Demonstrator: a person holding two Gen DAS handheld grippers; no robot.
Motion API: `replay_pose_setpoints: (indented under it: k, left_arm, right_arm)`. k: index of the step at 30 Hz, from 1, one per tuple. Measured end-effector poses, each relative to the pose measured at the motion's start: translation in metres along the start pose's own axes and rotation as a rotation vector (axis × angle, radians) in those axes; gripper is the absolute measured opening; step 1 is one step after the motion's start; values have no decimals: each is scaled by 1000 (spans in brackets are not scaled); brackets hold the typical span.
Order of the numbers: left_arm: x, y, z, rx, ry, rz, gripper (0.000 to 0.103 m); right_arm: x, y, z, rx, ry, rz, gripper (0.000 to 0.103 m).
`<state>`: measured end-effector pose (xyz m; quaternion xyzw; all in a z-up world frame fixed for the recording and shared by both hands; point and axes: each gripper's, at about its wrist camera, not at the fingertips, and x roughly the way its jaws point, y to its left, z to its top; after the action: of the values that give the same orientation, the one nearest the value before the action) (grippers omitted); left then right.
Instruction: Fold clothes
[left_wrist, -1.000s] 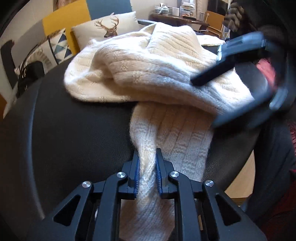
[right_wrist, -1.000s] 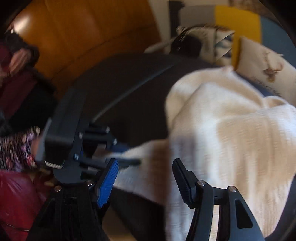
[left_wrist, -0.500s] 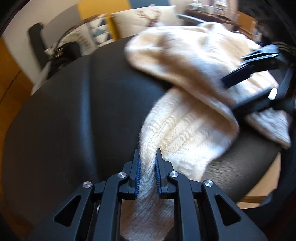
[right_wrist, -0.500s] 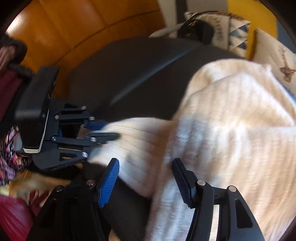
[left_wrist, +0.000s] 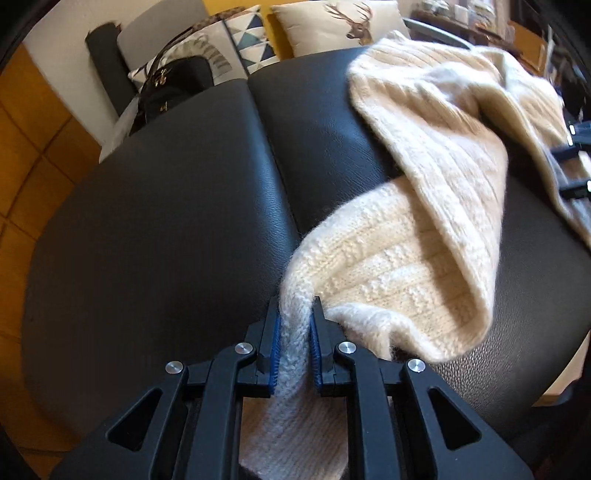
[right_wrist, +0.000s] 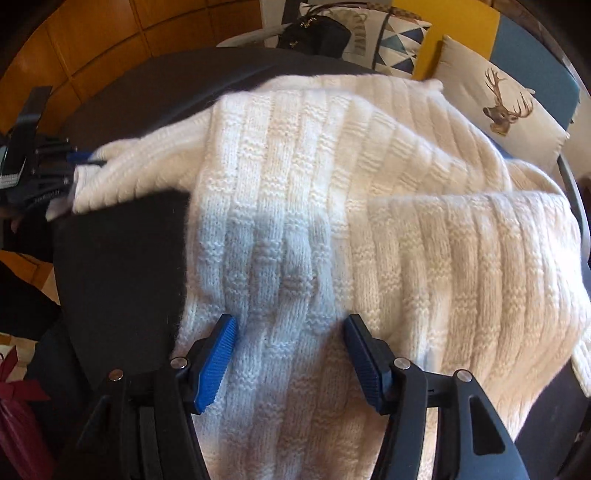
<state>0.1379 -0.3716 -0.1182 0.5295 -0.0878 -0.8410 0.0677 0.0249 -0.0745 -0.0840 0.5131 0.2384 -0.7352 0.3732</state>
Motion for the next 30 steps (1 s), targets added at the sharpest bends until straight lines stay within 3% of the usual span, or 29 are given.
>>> replay_pose_setpoints:
  k: [5,10,14,20,24,28,30]
  left_arm:
    - [3,33,-4,-68,21,133,14]
    - [22,105,-13,-254,61,188,14]
    - [36,144,-4,-349,64,145,14]
    - [60,177,30,-358,97,129,18]
    - [74,201,48,-460,117,111,22]
    - [64,205,56,-554,117,99,22]
    - [45,200,57,-606,76,121,22]
  right_arm:
    - [-6,-13,-4,23,-4,4,61]
    - [-9,-19,-2,28,-5,1,62]
    - [-13,-24,-2,31,-8,4,62]
    - [-15,-23,-13,26,-37,-3,64]
    - [-15,-20,-4,34,-58,-1,66]
    - [-17,-17,10,33,-54,41,66]
    - [-40,-36,11,97,-118,96,62]
